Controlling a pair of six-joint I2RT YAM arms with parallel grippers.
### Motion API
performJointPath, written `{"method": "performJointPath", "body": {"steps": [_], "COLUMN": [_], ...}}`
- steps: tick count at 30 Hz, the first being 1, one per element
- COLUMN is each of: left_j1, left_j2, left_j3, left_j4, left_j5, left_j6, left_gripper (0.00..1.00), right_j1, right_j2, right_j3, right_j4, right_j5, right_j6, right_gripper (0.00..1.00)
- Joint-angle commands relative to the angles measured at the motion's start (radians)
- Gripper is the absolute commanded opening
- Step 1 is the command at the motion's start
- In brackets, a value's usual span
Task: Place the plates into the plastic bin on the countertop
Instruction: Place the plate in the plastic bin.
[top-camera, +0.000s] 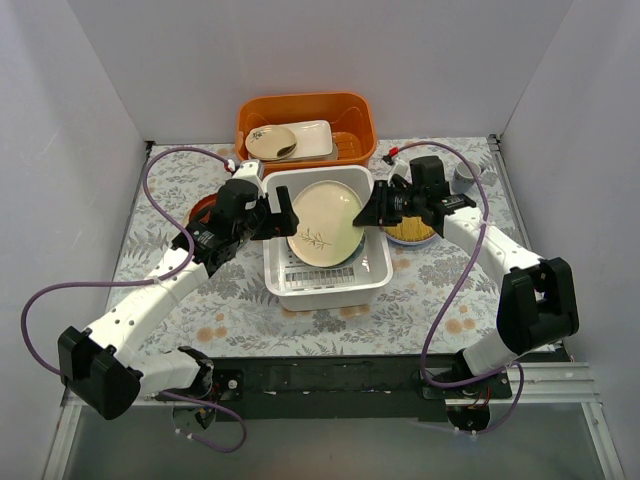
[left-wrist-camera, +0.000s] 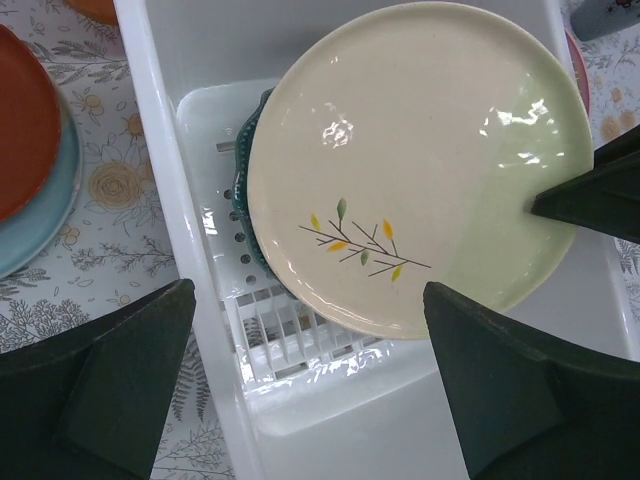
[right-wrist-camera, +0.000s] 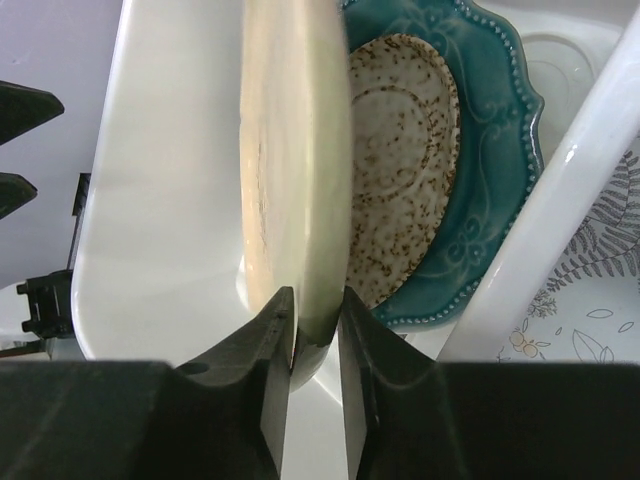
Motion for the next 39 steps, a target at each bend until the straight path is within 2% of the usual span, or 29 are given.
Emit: {"method": "performJointPath", "body": {"steps": [1, 5, 13, 22, 39], "left_j1": [0.002, 0.002, 0.002, 0.002, 0.002], "left_j2": [-0.034, -0.035, -0.035, -0.035, -0.052], "left_j3": [-0.011, -0.017, -0.024, -0.03, -0.042], "left_j4": [0.013, 0.017, 0.019, 0.024, 0.022], "left_j5": [-0.025, -0.023, -0.025, -0.025, -0.029], "left_j6": [0.009, 0.007, 0.007, 0.006, 0.003], "left_gripper": [0.98, 0.98, 0.98, 0.98, 0.98], "right_j1": [0.001, 0.006, 0.01, 0.024, 0.024], "right_j2": [0.004, 0.007, -0.008, -0.03, -0.106], "right_j3": [0.047, 0.053, 0.059, 0.076, 0.043], "right_j4": [-0.02, -0.034, -0.065, -0.12, -0.145], "right_j5": [0.028, 0.048, 0.095, 0.195, 0.278], "right_j6": [-0.049, -0.061, -0.074, -0.103, -0.109], "right_gripper": [0.34, 0.4, 0.44, 0.58, 0.62]}}
